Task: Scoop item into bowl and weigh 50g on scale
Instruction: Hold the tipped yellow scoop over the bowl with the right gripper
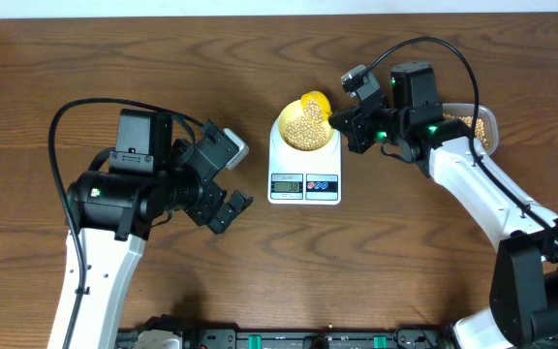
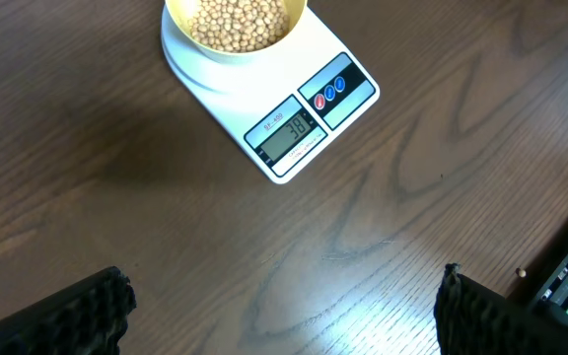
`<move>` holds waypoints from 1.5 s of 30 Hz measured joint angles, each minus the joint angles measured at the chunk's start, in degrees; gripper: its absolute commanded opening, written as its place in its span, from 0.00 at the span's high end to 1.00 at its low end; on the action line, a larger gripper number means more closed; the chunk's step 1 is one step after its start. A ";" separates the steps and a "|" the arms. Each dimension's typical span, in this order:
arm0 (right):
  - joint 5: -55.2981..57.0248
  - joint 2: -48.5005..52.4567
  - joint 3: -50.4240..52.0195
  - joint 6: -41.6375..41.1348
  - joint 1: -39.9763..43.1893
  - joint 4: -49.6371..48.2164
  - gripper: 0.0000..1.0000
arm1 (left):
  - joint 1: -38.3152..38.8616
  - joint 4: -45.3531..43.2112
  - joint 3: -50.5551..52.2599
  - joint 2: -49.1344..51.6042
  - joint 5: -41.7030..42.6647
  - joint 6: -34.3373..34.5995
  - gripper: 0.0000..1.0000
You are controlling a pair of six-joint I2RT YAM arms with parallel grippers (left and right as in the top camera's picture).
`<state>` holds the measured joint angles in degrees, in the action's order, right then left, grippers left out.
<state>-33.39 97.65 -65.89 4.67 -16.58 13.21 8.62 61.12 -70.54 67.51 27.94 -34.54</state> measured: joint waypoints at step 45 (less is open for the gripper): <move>4.70 0.02 0.00 -0.28 -0.85 -2.51 0.99 | 0.00 0.00 0.00 0.00 0.00 0.00 0.00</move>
<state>-28.69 97.67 -65.89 4.38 -17.43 10.70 8.62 61.12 -70.54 67.51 27.94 -34.54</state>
